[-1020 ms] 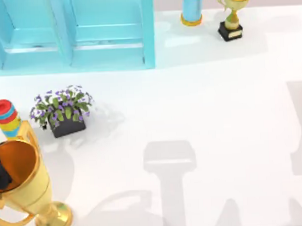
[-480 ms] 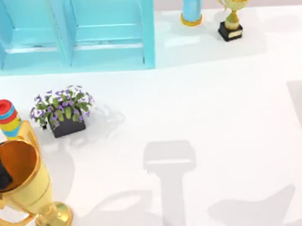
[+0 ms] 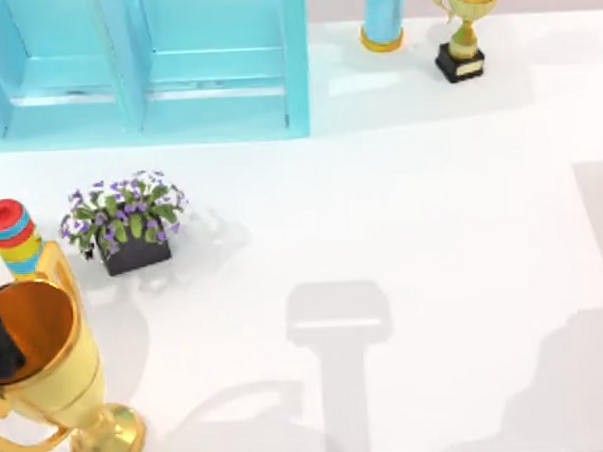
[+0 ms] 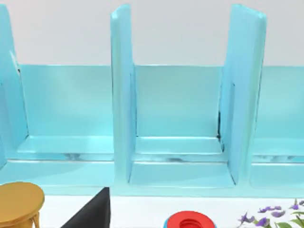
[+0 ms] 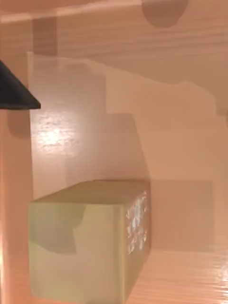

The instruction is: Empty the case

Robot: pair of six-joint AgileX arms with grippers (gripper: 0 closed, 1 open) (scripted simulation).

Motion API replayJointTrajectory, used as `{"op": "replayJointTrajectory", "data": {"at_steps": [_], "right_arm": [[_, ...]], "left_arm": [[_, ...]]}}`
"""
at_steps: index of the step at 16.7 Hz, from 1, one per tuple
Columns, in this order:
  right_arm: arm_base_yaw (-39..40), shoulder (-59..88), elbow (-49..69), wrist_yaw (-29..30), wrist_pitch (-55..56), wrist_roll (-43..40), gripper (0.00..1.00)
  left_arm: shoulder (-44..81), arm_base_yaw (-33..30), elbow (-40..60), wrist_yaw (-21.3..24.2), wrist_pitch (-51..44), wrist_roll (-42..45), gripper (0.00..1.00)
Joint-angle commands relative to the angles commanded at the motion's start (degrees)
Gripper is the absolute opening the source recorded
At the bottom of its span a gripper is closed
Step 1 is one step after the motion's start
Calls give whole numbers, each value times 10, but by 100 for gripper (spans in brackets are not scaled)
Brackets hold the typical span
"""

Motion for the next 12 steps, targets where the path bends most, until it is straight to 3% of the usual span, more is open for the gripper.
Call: {"op": "replayJointTrajectory", "data": {"at_steps": [5, 12], "right_arm": [[-28, 80, 68, 6, -63, -31, 100], [-26, 86, 48, 6, -39, -30, 100]], "left_arm": [[0, 0, 0, 0, 0, 0, 100], [0, 0, 0, 0, 0, 0, 100]]}}
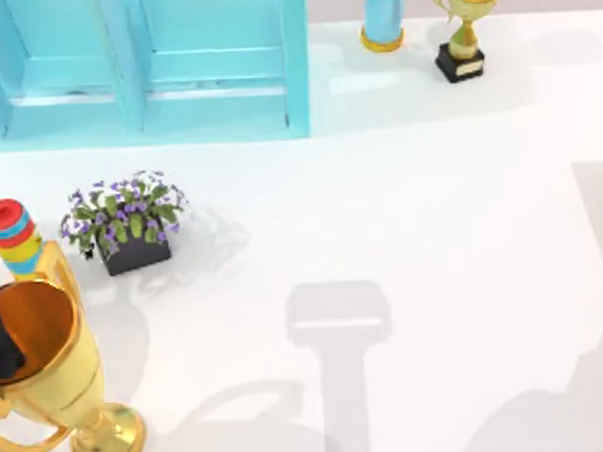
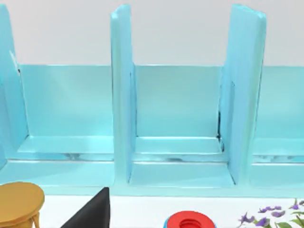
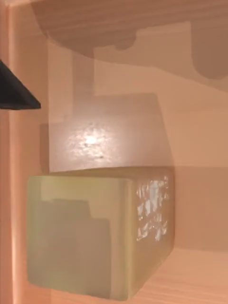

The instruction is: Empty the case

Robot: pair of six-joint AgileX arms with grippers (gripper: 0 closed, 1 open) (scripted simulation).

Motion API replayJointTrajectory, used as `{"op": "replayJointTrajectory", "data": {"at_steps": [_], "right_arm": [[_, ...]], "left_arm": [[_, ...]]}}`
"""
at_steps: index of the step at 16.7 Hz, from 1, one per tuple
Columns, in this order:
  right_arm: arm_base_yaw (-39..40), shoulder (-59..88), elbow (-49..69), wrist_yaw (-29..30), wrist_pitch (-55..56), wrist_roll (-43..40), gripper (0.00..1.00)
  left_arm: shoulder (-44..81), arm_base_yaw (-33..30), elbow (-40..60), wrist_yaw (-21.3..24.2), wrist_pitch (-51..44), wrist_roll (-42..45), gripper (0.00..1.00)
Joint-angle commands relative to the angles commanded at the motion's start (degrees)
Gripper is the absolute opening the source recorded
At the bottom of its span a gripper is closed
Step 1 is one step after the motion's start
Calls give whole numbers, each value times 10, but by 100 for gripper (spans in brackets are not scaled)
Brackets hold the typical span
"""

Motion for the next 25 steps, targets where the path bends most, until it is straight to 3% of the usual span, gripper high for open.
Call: {"op": "replayJointTrajectory", "data": {"at_steps": [7, 13, 25], "right_arm": [[-1, 50, -124, 0, 179, 1, 100], [-1, 57, -144, 0, 203, 0, 100], [-1, 57, -144, 0, 203, 0, 10]], "left_arm": [[0, 0, 0, 0, 0, 0, 100], [0, 0, 0, 0, 0, 0, 100], [0, 0, 0, 0, 0, 0, 100]]}}
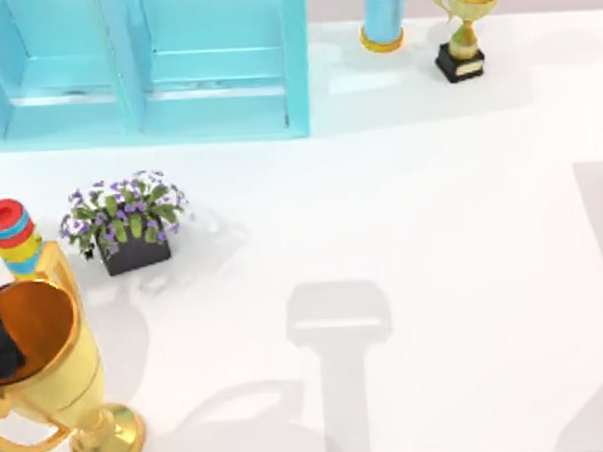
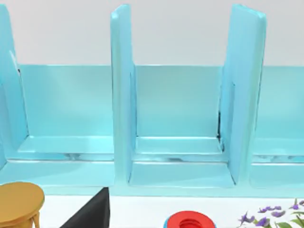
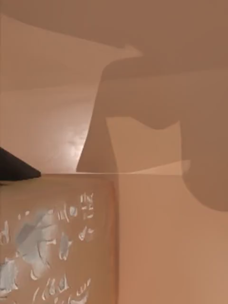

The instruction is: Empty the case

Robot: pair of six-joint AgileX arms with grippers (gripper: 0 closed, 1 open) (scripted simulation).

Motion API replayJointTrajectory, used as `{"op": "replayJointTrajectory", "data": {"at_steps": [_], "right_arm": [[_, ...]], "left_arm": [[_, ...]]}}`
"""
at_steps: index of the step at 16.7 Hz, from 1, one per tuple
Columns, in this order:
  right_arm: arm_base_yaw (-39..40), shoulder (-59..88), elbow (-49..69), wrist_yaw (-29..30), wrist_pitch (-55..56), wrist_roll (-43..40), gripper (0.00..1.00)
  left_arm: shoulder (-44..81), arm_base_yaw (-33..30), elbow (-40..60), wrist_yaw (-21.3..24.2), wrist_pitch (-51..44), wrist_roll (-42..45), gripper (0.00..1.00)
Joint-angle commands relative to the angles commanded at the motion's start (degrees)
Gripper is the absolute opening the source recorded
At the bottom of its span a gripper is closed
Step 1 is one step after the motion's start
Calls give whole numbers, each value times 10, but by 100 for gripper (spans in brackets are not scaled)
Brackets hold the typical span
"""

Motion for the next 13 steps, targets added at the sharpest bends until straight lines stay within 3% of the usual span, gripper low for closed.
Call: {"op": "replayJointTrajectory", "data": {"at_steps": [2, 13], "right_arm": [[0, 0, 0, 0, 0, 0, 0], [-2, -2, 20, 1, -23, 1, 0]], "left_arm": [[0, 0, 0, 0, 0, 0, 100], [0, 0, 0, 0, 0, 0, 100]]}}
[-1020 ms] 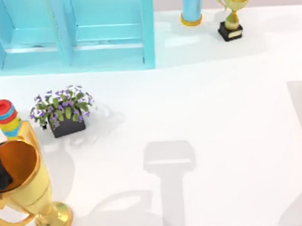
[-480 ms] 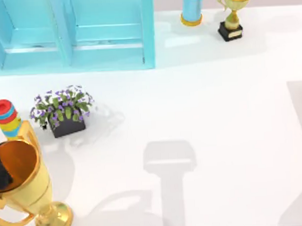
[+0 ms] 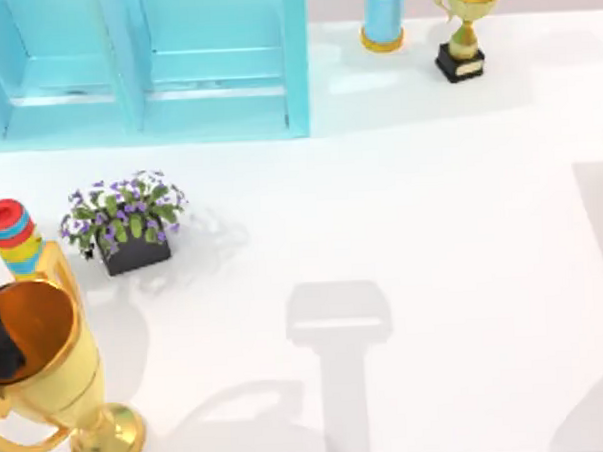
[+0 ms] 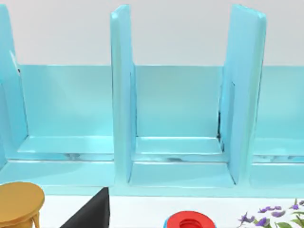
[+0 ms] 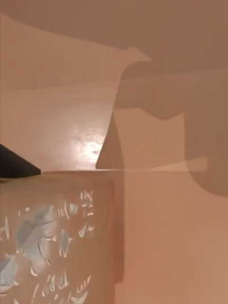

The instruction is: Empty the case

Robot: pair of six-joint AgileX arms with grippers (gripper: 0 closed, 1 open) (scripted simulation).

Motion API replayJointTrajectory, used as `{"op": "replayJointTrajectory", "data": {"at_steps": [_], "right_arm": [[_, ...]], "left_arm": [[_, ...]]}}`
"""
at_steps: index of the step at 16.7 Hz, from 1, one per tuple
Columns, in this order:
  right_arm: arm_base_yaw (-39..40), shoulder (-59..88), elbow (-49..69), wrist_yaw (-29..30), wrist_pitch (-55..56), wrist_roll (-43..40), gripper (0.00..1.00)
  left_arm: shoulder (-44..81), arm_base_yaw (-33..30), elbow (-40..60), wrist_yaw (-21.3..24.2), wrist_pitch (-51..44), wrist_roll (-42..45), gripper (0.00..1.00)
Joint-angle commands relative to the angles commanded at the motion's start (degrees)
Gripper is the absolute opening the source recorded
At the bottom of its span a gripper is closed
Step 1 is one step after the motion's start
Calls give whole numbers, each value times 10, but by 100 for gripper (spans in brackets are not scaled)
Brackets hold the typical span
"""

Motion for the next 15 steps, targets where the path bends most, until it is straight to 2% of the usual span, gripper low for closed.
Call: {"op": "replayJointTrajectory", "data": {"at_steps": [9, 15], "right_arm": [[-2, -53, 193, 0, -251, -5, 0], [0, -59, 211, -1, -271, -3, 0]], "left_arm": [[0, 0, 0, 0, 0, 0, 100], [0, 0, 0, 0, 0, 0, 100]]}}
